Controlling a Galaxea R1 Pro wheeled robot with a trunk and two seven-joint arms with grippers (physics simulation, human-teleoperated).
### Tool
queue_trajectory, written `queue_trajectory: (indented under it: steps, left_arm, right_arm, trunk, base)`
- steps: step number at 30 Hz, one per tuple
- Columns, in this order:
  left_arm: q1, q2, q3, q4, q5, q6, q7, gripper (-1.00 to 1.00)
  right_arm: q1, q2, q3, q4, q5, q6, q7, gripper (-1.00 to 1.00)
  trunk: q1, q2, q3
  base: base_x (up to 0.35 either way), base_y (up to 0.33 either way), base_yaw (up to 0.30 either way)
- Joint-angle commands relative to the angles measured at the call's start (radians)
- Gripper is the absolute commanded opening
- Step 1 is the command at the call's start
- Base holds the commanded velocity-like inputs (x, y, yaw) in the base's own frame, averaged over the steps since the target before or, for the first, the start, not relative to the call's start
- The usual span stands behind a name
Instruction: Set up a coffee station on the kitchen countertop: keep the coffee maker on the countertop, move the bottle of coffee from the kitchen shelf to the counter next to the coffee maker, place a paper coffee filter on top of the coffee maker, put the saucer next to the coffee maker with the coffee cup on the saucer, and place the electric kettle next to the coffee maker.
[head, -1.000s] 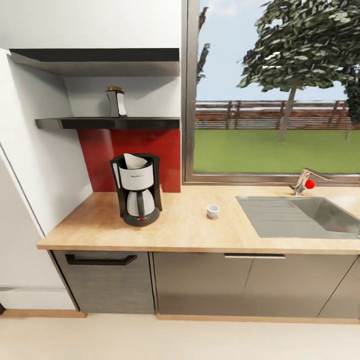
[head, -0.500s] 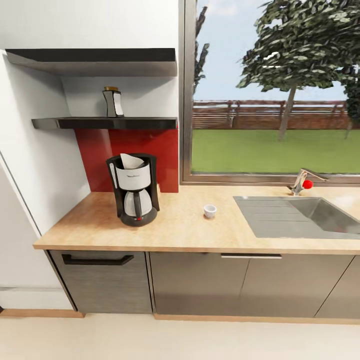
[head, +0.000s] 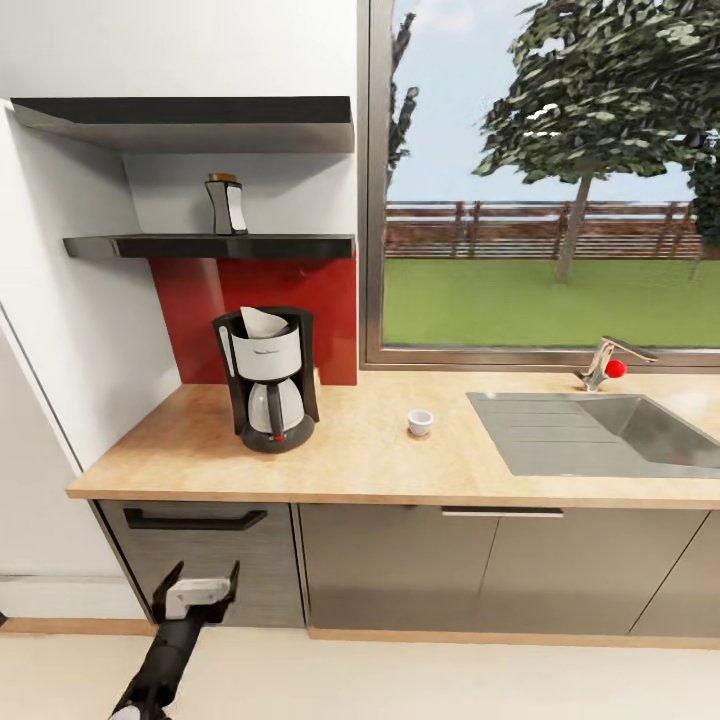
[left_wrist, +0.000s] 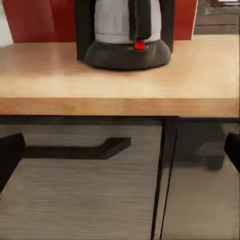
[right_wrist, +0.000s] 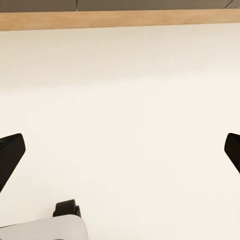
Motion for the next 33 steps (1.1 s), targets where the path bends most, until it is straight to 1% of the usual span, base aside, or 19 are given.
queue_trajectory:
  steps: [1, 3, 5, 7, 10, 11, 12, 14, 15, 16, 18, 19, 22, 24, 25, 27, 30, 31, 33]
  left_arm:
    - [-0.009, 0.0, -0.001, -0.015, 0.007, -0.001, 0.003, 1.0]
    - [-0.063, 0.0, -0.001, -0.069, 0.014, 0.024, 0.002, 1.0]
    - [-0.111, 0.001, -0.001, -0.118, 0.016, 0.082, 0.002, 1.0]
    - [-0.166, 0.001, -0.001, -0.198, 0.017, 0.187, 0.002, 1.0]
    - [-0.216, 0.0, -0.002, -0.261, 0.018, 0.281, 0.002, 1.0]
    - [-0.245, 0.0, -0.003, -0.284, 0.018, 0.325, 0.001, 1.0]
    - [-0.261, -0.001, -0.004, -0.292, 0.018, 0.346, 0.001, 1.0]
    - [-0.37, -0.001, -0.005, -0.318, 0.019, 0.452, -0.001, 1.0]
    - [-0.438, -0.001, -0.006, -0.323, 0.019, 0.513, -0.002, 1.0]
    - [-0.563, -0.001, -0.007, -0.331, 0.02, 0.606, -0.004, 1.0]
    - [-0.599, -0.001, -0.007, -0.332, 0.02, 0.631, -0.005, 1.0]
    - [-0.635, -0.001, -0.007, -0.333, 0.02, 0.66, -0.006, 1.0]
    - [-0.679, -0.001, -0.007, -0.334, 0.02, 0.698, -0.006, 1.0]
    - [-0.741, -0.004, -0.008, -0.333, 0.02, 0.741, -0.006, 1.0]
    - [-0.754, -0.006, -0.008, -0.333, 0.02, 0.75, -0.006, 1.0]
    - [-0.82, -0.022, -0.008, -0.332, 0.02, 0.796, -0.006, 1.0]
    - [-0.881, -0.034, -0.009, -0.329, 0.019, 0.838, -0.006, 1.0]
    - [-0.931, -0.04, -0.009, -0.324, 0.019, 0.87, -0.006, 1.0]
    - [-0.981, -0.043, -0.009, -0.315, 0.019, 0.902, -0.006, 1.0]
  right_arm:
    - [-0.001, 0.0, -0.005, 0.001, -0.004, -0.005, 0.002, 1.0]
    - [-0.001, 0.0, -0.005, 0.002, -0.004, -0.005, 0.003, 1.0]
    - [-0.001, 0.0, -0.005, 0.003, -0.003, -0.004, 0.003, 1.0]
    - [-0.001, 0.0, -0.004, 0.005, 0.003, -0.003, 0.004, 1.0]
    - [-0.001, 0.0, -0.005, 0.017, 0.021, -0.001, 0.004, 1.0]
    - [-0.001, -0.001, -0.005, 0.03, 0.03, 0.0, 0.004, 1.0]
    - [-0.001, -0.001, -0.005, 0.038, 0.034, 0.0, 0.004, 1.0]
    - [-0.001, -0.001, -0.006, 0.077, 0.045, 0.001, 0.006, 1.0]
    - [-0.001, -0.001, -0.006, 0.096, 0.047, 0.002, 0.027, 1.0]
    - [0.014, -0.004, -0.006, 0.123, 0.049, 0.021, 0.155, 1.0]
    - [0.024, -0.003, -0.006, 0.125, 0.049, 0.048, 0.178, 1.0]
    - [0.031, -0.001, -0.006, 0.126, 0.049, 0.083, 0.189, 1.0]
    - [0.043, 0.0, -0.006, 0.126, 0.049, 0.117, 0.196, 1.0]
    - [0.056, 0.006, -0.007, 0.126, 0.047, 0.134, 0.196, 1.0]
    - [0.058, 0.009, -0.007, 0.126, 0.047, 0.136, 0.196, 1.0]
    - [0.062, 0.028, -0.008, 0.126, 0.046, 0.14, 0.194, 1.0]
    - [0.063, 0.039, -0.008, 0.126, 0.046, 0.141, 0.193, 1.0]
    - [0.063, 0.044, -0.008, 0.125, 0.046, 0.142, 0.193, 1.0]
    - [0.063, 0.048, -0.008, 0.125, 0.046, 0.142, 0.193, 1.0]
  trunk:
    - [0.001, -0.002, -0.002]
    - [0.001, -0.002, -0.002]
    - [0.001, -0.002, -0.002]
    - [0.001, -0.002, -0.002]
    - [0.001, -0.002, -0.002]
    - [0.001, -0.002, -0.002]
    - [0.001, -0.002, -0.002]
    - [0.001, -0.002, -0.002]
    - [0.001, -0.002, -0.002]
    - [0.001, -0.002, -0.002]
    - [0.001, -0.002, -0.002]
    - [0.001, -0.002, -0.002]
    - [0.001, -0.002, -0.002]
    - [0.001, -0.002, -0.002]
    - [0.001, -0.002, -0.002]
    - [0.001, -0.002, -0.002]
    - [0.001, -0.002, -0.002]
    - [0.001, -0.002, -0.002]
    - [0.001, -0.002, -0.002]
  base:
    - [0.0, 0.0, 0.0]
    - [0.0, 0.0, 0.0]
    - [0.0, 0.0, 0.0]
    - [0.0, 0.0, 0.0]
    - [0.0, 0.0, 0.0]
    - [0.0, 0.0, 0.0]
    - [0.0, 0.0, 0.0]
    - [0.0, 0.0, 0.0]
    - [0.0, 0.0, 0.0]
    - [0.0, 0.0, 0.0]
    - [0.0, 0.0, 0.0]
    - [0.0, 0.0, 0.0]
    - [0.0, 0.0, 0.0]
    - [0.0, 0.0, 0.0]
    - [0.0, 0.0, 0.0]
    - [0.0, 0.0, 0.0]
    - [0.0, 0.0, 0.0]
    - [0.0, 0.0, 0.0]
    - [0.0, 0.0, 0.0]
